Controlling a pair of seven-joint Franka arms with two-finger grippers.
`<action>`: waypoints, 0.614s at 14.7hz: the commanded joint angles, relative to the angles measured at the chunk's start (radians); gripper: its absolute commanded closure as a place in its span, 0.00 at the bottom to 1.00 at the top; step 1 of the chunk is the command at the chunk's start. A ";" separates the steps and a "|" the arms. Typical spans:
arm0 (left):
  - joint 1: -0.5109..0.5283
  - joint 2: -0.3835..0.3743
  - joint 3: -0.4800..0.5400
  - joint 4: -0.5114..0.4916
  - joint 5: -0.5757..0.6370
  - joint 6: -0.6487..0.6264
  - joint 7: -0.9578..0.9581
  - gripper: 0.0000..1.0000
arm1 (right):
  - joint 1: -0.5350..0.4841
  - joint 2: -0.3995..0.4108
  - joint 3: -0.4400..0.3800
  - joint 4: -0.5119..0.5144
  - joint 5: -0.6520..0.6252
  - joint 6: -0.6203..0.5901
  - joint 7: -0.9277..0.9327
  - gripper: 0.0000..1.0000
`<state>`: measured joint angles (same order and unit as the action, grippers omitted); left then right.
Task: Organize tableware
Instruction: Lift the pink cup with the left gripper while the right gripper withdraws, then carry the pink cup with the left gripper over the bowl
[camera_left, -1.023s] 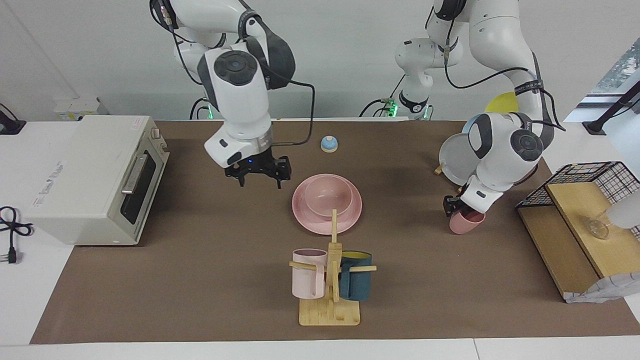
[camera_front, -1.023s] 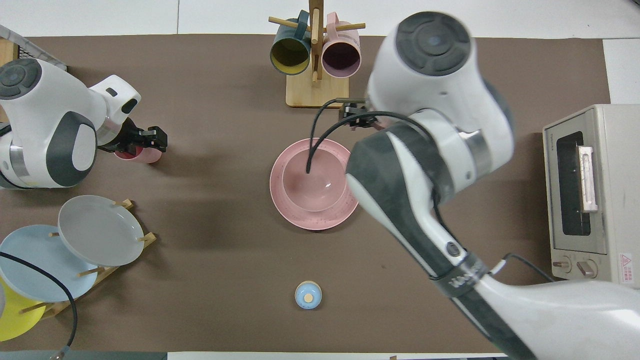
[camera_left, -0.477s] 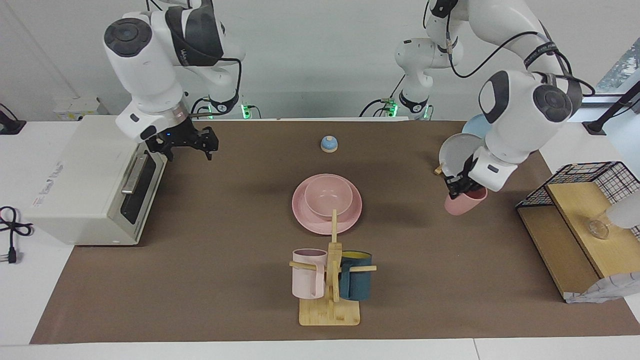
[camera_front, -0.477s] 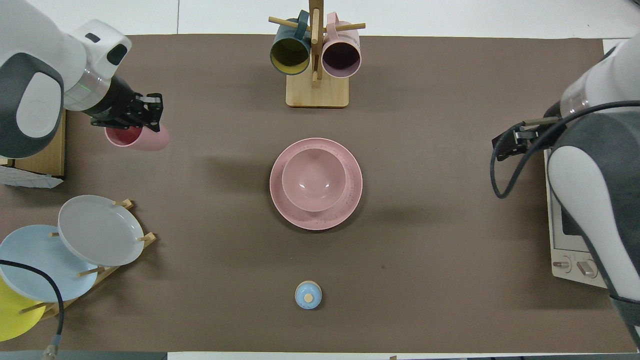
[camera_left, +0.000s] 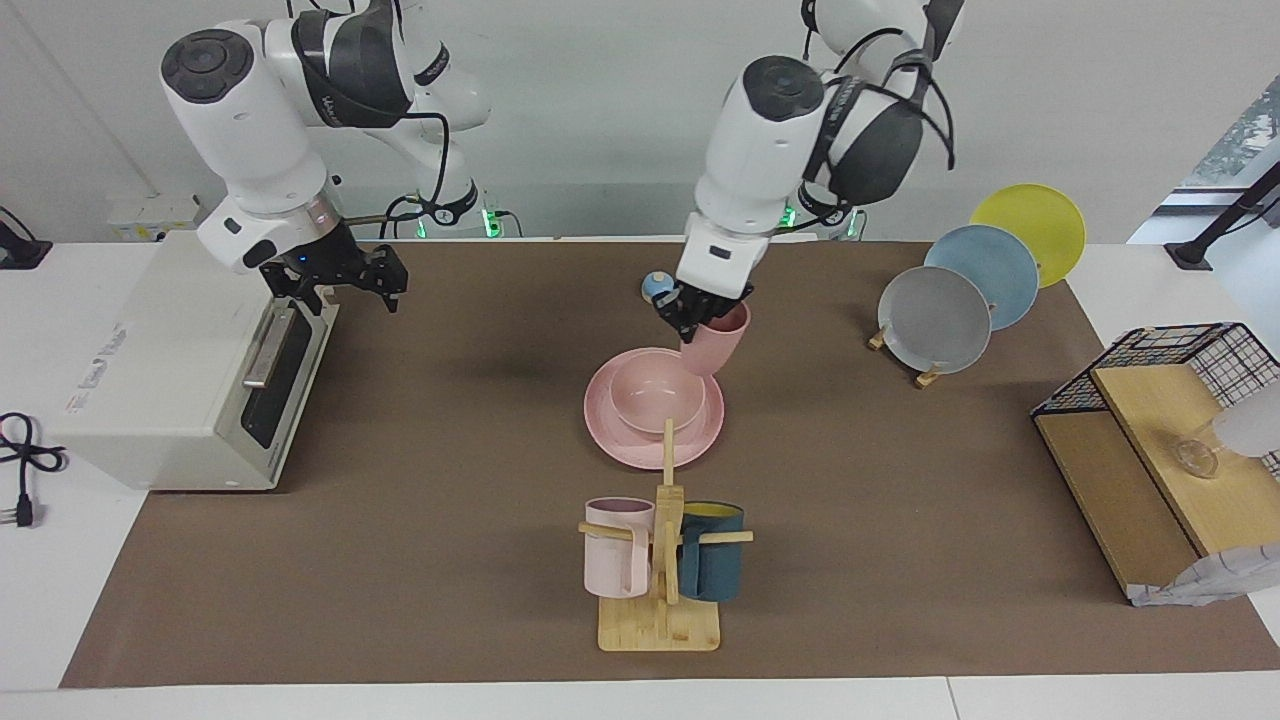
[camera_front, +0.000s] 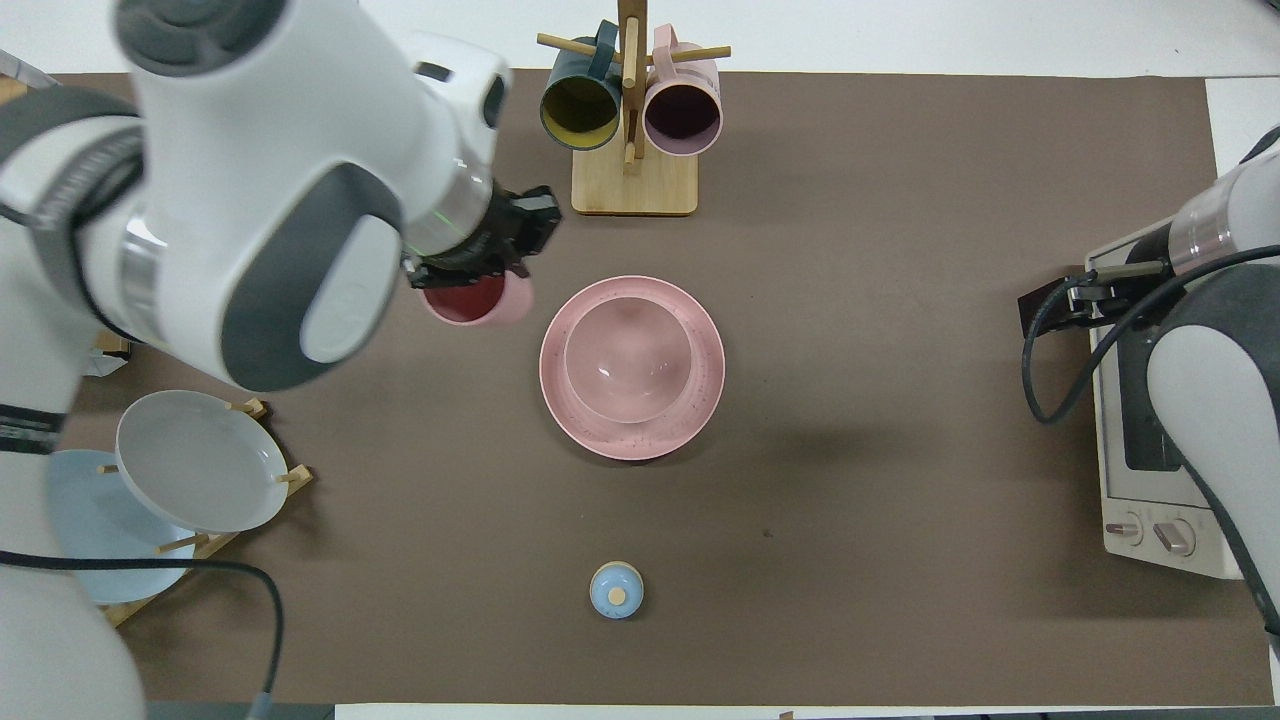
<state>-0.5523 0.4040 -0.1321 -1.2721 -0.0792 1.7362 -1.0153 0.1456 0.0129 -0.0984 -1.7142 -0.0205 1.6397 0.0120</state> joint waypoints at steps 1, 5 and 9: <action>-0.043 0.048 0.022 -0.038 0.044 0.068 -0.077 1.00 | -0.026 -0.024 0.011 -0.031 0.010 0.017 -0.026 0.00; -0.081 0.101 0.022 -0.072 0.048 0.117 -0.126 1.00 | -0.037 -0.019 0.009 -0.022 0.008 0.020 -0.055 0.00; -0.087 0.102 0.022 -0.144 0.055 0.176 -0.134 1.00 | -0.072 -0.018 0.029 -0.021 0.007 0.020 -0.058 0.00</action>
<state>-0.6199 0.5259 -0.1280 -1.3696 -0.0469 1.8733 -1.1264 0.1186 0.0124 -0.0965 -1.7164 -0.0206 1.6426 -0.0122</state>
